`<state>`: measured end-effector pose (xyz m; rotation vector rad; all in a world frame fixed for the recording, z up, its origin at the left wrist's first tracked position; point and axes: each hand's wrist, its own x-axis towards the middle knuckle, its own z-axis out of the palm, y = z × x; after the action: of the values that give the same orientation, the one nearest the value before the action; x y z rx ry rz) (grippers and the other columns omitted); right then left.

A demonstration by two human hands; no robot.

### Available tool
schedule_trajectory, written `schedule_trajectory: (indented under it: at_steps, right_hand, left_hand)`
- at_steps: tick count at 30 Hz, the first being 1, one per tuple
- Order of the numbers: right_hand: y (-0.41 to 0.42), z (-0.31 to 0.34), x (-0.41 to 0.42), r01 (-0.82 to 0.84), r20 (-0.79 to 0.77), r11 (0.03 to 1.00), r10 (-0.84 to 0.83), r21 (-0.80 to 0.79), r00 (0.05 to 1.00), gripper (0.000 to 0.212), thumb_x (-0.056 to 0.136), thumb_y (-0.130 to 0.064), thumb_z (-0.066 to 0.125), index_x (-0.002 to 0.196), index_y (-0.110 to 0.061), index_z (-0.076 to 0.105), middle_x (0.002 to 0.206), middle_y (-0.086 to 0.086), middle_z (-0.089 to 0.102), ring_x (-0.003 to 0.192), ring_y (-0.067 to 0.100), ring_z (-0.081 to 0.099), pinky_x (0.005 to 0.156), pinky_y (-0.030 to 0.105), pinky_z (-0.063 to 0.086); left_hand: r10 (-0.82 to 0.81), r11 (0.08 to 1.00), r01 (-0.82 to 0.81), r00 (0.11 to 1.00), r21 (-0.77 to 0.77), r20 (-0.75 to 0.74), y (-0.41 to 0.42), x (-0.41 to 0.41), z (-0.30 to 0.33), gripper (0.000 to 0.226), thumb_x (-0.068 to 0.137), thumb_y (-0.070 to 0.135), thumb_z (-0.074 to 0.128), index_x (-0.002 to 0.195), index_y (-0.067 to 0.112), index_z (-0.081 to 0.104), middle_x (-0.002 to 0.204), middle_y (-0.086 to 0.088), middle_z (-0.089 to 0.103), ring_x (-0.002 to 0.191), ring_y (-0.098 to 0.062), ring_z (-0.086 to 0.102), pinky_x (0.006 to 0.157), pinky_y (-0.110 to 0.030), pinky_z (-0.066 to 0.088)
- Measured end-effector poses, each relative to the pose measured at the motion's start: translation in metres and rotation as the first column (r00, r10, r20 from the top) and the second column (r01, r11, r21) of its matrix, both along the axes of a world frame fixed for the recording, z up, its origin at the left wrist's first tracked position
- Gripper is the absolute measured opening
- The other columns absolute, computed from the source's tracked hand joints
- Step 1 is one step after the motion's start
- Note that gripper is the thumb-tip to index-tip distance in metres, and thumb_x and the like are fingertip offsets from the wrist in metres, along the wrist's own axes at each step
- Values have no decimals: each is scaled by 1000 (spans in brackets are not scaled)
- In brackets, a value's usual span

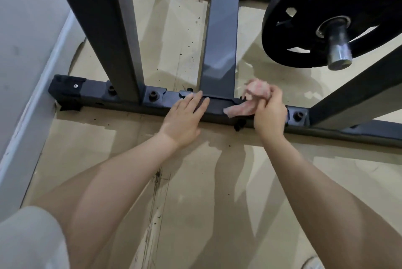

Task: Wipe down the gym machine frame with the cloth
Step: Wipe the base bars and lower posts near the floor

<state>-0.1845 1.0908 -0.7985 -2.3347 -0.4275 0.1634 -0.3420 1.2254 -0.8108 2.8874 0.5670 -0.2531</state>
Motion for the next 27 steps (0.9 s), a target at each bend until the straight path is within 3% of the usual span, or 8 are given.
schedule_trajectory:
  at_steps: [4, 6, 9, 13, 18, 22, 25, 27]
  right_hand:
    - [2, -2, 21, -146, 69, 975, 160, -169, 985, 32, 99, -19, 37, 127, -18, 52, 126, 17, 52, 107, 20, 55, 81, 23, 37]
    - [10, -16, 3, -511, 24, 772, 559, -378, 829, 42, 101, -18, 35, 142, -11, 40, 148, 14, 37, 128, 12, 44, 105, 24, 32]
    - [20, -28, -3, -569, 32, 622, 689, -538, 724, 51, 103, -32, 25, 151, -16, 21, 158, 4, 20, 146, 19, 11, 118, 37, 7]
    - [13, -22, 35, -602, -36, 429, 795, -673, 606, 47, 100, -34, 26, 141, -13, 35, 144, 10, 42, 134, 25, 36, 115, 40, 9]
    - [-4, -25, 44, -540, -38, 572, 664, -618, 747, 33, 96, -22, 51, 123, -3, 48, 124, 17, 55, 110, 33, 49, 77, 33, 25]
    - [24, -30, 23, -704, -15, 529, 795, -474, 607, 54, 99, -15, 38, 150, -10, 22, 156, 10, 25, 141, 25, 28, 114, 36, 20]
    - [11, -23, 42, -805, -105, 432, 853, -407, 511, 65, 91, -1, 49, 150, -14, 25, 157, 5, 24, 143, 19, 23, 116, 33, 18]
    - [-22, -21, 64, -732, -82, 538, 780, -418, 620, 58, 83, 5, 56, 139, -6, 45, 143, 11, 46, 131, 23, 42, 107, 29, 29]
  left_hand:
    - [-18, 997, 11, 995, -72, -98, -14, 7, -5, 72, 92, 22, 44, 151, 23, 3, 159, -5, -5, 146, -21, -2, 118, -33, 3]
    - [35, 994, -48, 990, -96, -134, -22, 13, -5, 72, 93, 24, 46, 151, 24, 4, 159, -4, -5, 146, -21, -3, 118, -32, 3]
    - [119, 984, -137, 981, -110, -152, -29, 21, 1, 71, 92, 25, 48, 151, 25, 9, 159, -4, -1, 146, -21, 0, 117, -33, 6]
    - [150, 974, -178, 971, -142, -187, -27, 26, 5, 67, 93, 22, 45, 151, 28, 10, 160, -1, -1, 146, -19, 1, 117, -32, 10]
    - [197, 956, -227, 966, -186, -167, -34, 23, -4, 67, 95, 20, 41, 150, 35, 7, 159, 1, -7, 146, -18, -4, 115, -33, 13]
    - [197, 962, -225, 964, -154, -180, -41, 24, -9, 72, 93, 18, 43, 148, 42, 3, 158, -3, -12, 145, -24, -9, 116, -37, 11]
    - [203, 959, -239, 955, -153, -217, -47, 30, -6, 78, 91, 13, 44, 147, 45, 0, 156, -8, -20, 144, -29, -15, 115, -39, 14]
    - [217, 952, -259, 946, -163, -239, -51, 32, -4, 81, 89, 8, 43, 146, 45, -2, 155, -9, -24, 143, -30, -19, 114, -39, 16]
